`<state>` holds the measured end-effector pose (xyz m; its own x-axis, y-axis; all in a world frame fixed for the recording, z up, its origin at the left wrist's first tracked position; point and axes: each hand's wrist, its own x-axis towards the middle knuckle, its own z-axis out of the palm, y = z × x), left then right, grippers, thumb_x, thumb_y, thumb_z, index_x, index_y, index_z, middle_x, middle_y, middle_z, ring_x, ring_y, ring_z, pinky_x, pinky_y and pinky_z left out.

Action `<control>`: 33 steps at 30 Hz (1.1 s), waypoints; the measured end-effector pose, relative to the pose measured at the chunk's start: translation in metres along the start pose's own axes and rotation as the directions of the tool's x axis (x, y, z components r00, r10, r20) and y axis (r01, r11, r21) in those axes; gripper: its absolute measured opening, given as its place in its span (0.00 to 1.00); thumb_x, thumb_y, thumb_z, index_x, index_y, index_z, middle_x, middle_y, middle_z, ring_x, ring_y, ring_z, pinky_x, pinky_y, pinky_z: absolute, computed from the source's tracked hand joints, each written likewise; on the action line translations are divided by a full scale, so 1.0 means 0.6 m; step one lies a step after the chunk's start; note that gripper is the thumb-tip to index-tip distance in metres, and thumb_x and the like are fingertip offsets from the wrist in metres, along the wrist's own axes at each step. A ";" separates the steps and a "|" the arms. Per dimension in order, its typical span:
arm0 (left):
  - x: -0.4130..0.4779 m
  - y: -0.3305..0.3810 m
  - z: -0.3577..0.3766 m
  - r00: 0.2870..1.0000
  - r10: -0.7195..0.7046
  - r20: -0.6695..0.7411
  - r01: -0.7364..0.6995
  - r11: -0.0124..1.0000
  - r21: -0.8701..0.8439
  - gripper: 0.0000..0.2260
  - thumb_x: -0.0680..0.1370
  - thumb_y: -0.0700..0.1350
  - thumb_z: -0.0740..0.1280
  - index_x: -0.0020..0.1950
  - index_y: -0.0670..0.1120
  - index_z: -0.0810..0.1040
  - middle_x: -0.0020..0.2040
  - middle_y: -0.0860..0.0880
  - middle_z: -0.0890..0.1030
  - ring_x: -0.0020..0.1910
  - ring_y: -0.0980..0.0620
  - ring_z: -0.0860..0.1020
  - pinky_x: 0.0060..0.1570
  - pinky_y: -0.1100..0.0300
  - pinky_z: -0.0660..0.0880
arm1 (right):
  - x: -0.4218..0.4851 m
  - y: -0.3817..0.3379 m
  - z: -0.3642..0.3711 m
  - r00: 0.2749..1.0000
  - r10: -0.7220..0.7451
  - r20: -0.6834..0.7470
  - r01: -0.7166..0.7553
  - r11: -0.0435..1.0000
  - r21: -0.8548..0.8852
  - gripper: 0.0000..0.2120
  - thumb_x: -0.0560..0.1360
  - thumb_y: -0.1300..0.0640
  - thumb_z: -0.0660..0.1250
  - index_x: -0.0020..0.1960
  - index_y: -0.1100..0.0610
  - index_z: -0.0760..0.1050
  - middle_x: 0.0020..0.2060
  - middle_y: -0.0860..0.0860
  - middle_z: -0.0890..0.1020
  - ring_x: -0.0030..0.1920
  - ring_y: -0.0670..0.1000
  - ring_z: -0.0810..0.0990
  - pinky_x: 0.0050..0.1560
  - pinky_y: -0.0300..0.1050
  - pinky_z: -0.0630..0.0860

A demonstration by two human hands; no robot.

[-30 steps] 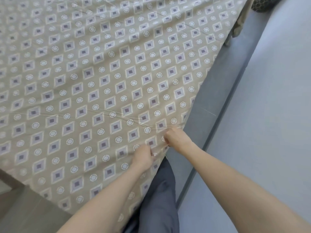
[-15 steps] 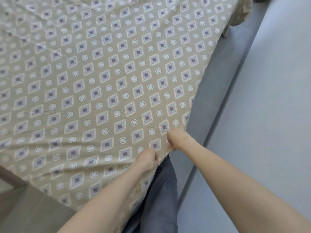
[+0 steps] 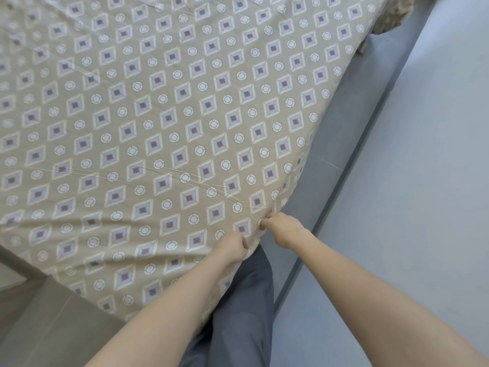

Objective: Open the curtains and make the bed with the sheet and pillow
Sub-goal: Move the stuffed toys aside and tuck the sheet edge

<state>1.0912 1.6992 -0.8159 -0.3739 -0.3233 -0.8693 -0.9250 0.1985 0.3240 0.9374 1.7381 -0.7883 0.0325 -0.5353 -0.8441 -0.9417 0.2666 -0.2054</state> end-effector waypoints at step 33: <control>-0.207 -0.324 0.119 0.918 0.210 -0.336 -0.082 0.931 0.357 0.17 0.73 0.37 0.67 0.60 0.49 0.71 0.55 0.48 0.74 0.53 0.46 0.74 0.42 0.55 0.70 | -0.072 -0.320 0.305 0.916 0.008 -0.402 0.071 0.981 0.181 0.21 0.71 0.68 0.67 0.63 0.58 0.69 0.58 0.53 0.70 0.61 0.54 0.68 0.46 0.50 0.77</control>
<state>1.3223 1.7668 -0.7979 -0.5601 -0.5657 -0.6052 -0.8059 0.5412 0.2400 1.1780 1.8569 -0.8030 -0.1125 -0.8099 -0.5757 -0.8607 0.3690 -0.3509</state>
